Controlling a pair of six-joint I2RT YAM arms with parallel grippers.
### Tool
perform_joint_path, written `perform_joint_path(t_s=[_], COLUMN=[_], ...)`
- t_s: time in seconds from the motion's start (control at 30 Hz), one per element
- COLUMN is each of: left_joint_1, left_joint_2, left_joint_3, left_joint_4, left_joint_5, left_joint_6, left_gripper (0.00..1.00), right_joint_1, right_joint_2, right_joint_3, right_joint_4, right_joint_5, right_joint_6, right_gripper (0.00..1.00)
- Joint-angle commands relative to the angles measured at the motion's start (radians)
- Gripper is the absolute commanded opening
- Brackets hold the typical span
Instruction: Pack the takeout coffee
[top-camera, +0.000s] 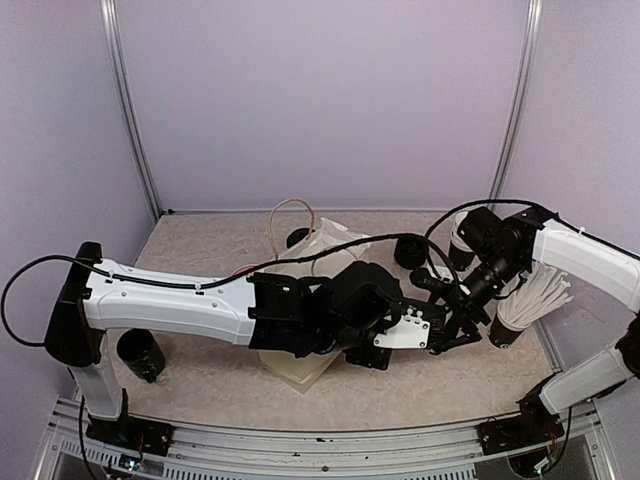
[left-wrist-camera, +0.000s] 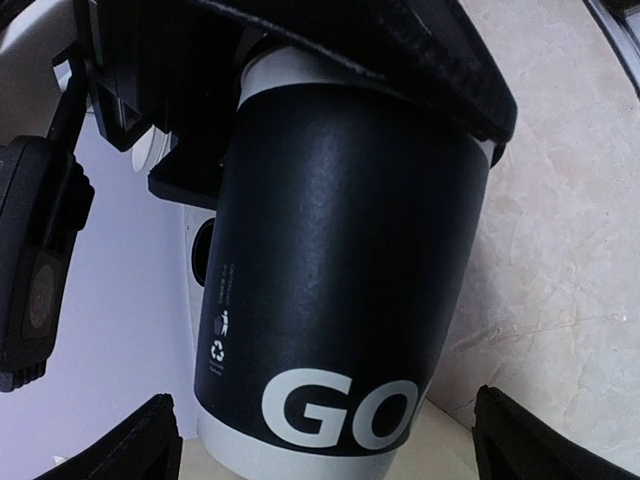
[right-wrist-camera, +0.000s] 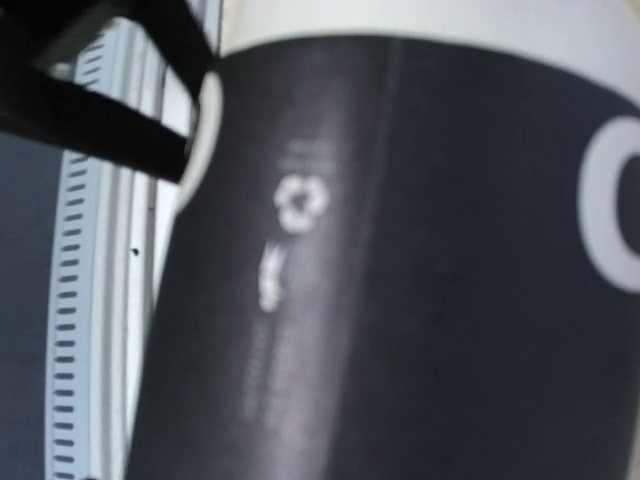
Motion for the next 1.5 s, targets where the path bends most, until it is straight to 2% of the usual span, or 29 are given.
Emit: perform_joint_path(t_s=[0.0, 0.37, 0.6, 0.7, 0.73, 0.83, 1.03, 1.17, 1.3, 1.47], left_joint_1=[0.001, -0.018, -0.029, -0.025, -0.022, -0.01, 0.033, 0.081, 0.129, 0.176], left_joint_2=[0.031, 0.085, 0.078, 0.077, 0.076, 0.064, 0.004, -0.036, -0.077, -0.095], left_joint_3=[0.029, 0.019, 0.021, 0.023, 0.024, 0.018, -0.027, -0.058, -0.105, -0.145], left_joint_4=[0.059, 0.128, 0.13, 0.125, 0.119, 0.111, 0.16, 0.244, 0.368, 0.489], left_joint_5=[-0.071, -0.179, -0.175, -0.175, -0.171, -0.142, -0.027, 0.076, 0.191, 0.272], left_joint_6=[0.059, 0.144, 0.126, 0.103, 0.091, 0.045, -0.074, -0.215, -0.356, -0.487], left_gripper=[0.98, 0.87, 0.77, 0.71, 0.69, 0.64, 0.64, 0.64, 0.64, 0.65], right_joint_1=[0.014, 0.03, 0.03, 0.03, 0.031, 0.029, -0.024, -0.16, -0.202, -0.205], right_joint_2=[0.015, 0.051, 0.073, 0.073, 0.07, 0.047, -0.025, -0.096, -0.081, -0.113], right_joint_3=[0.024, 0.06, 0.063, 0.077, 0.086, 0.14, 0.309, 0.344, 0.37, 0.356], right_joint_4=[-0.035, -0.039, -0.022, -0.022, -0.026, -0.047, 0.018, 0.172, 0.123, 0.06], right_joint_5=[-0.044, -0.059, -0.043, -0.05, -0.051, -0.044, 0.026, -0.062, -0.142, -0.159], right_joint_6=[-0.023, 0.003, 0.029, 0.035, 0.036, 0.037, 0.085, 0.181, 0.166, 0.113], right_gripper=[0.84, 0.84, 0.84, 0.89, 0.97, 1.0, 0.99, 0.99, 0.99, 0.92])
